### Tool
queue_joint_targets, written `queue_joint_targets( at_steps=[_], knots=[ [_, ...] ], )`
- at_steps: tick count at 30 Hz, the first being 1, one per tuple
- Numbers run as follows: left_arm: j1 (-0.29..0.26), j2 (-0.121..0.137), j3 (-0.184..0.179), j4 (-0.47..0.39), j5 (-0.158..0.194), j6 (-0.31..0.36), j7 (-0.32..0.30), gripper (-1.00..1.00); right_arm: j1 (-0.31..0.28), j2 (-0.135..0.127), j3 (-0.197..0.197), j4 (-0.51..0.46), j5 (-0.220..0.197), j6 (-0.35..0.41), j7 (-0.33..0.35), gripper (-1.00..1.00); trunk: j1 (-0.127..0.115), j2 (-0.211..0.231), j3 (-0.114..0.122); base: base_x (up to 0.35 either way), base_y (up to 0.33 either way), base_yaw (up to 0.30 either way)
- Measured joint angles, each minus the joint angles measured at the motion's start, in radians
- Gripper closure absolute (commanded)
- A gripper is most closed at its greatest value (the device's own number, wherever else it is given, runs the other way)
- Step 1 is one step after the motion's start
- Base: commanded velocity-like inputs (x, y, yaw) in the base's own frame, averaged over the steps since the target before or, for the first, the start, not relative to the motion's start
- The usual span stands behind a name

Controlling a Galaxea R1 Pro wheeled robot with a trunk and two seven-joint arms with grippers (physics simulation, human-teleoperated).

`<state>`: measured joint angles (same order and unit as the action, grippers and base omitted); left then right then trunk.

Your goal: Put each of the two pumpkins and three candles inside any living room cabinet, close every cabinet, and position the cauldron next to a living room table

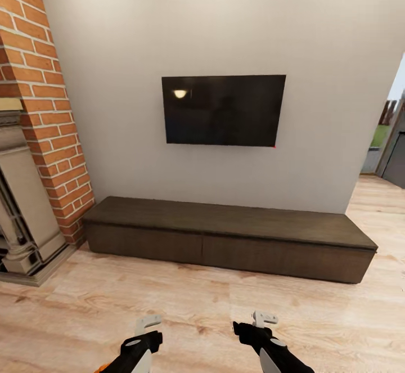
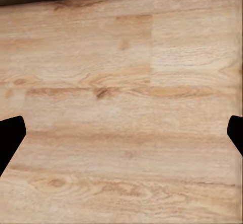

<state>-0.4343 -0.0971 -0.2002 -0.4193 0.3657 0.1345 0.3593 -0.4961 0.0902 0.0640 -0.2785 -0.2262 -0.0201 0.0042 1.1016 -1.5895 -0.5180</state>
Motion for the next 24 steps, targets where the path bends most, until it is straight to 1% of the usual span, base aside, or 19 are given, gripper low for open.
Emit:
queue_joint_targets(
  at_steps=[7, 15, 24],
  knots=[
    [0.000, 0.000, 0.000, 0.000, 0.000, 0.000, 0.000, -1.00, 0.000, 0.000, 0.000, -0.001, 0.000, -0.001, 0.001, -1.00, 0.000, 0.000, -0.002, 0.101, 0.000, -0.100],
    [0.000, 0.001, 0.000, 0.000, 0.000, 0.000, 0.000, -1.00, 0.000, -0.001, 0.001, -0.001, 0.004, -0.005, -0.001, -1.00, 0.000, 0.000, -0.003, 0.152, -0.005, -0.217],
    [0.001, 0.001, 0.000, -0.001, 0.000, 0.000, 0.000, -1.00, 0.000, -0.002, 0.004, 0.001, 0.012, -0.008, -0.005, -1.00, 0.000, 0.000, -0.003, 0.179, -0.066, -0.024]
  ],
)
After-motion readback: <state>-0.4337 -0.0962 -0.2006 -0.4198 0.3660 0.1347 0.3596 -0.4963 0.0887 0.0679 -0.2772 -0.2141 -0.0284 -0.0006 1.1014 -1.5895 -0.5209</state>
